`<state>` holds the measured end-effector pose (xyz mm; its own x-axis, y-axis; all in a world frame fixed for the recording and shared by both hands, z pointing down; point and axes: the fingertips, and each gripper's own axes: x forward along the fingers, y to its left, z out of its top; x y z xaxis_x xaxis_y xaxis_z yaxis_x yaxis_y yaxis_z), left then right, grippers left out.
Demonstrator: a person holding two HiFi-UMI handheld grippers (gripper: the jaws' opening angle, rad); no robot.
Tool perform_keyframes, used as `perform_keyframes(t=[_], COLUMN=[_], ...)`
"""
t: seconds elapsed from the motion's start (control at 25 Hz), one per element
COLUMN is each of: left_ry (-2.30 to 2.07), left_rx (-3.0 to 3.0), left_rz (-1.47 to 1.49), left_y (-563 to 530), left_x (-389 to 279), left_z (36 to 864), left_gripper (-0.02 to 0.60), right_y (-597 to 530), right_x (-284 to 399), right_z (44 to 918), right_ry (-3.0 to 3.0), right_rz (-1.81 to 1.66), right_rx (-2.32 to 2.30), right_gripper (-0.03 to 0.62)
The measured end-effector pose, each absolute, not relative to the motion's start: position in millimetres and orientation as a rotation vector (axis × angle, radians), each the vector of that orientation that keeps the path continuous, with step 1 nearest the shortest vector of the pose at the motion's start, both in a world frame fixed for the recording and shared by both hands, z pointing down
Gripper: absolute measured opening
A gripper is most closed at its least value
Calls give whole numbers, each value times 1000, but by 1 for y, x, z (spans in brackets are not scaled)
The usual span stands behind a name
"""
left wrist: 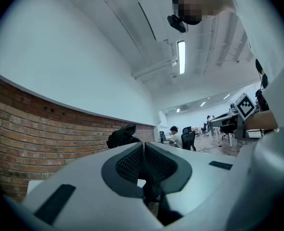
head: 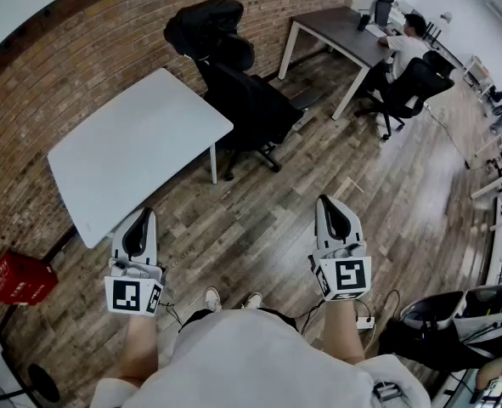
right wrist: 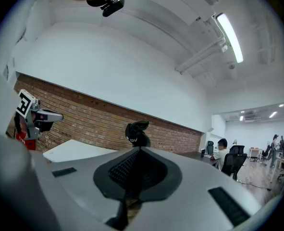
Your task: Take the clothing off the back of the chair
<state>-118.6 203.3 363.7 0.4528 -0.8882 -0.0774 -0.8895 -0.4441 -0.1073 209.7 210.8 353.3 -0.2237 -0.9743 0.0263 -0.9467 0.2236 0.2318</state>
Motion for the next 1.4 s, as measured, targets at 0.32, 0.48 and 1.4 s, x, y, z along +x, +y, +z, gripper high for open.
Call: perform_keyframes(t=[0.32,0.48,1.4], left_ry=[1572,1586,1644], left_rx=[-2554,-2553,-2645], left_rz=[6,-24,-35], left_y=[206,214,77], left_x=[-89,-76,-73], left_z=[360,371,407], left_gripper=[35,35,35], right_y=[215,219,72], right_x=[242,257,242], right_z=[358,368,401], right_ry=[-2321,-2413,-2367], right_rz=[-211,-147,-33], right_rx=[1851,1856,1715], right_gripper=[20,20,21])
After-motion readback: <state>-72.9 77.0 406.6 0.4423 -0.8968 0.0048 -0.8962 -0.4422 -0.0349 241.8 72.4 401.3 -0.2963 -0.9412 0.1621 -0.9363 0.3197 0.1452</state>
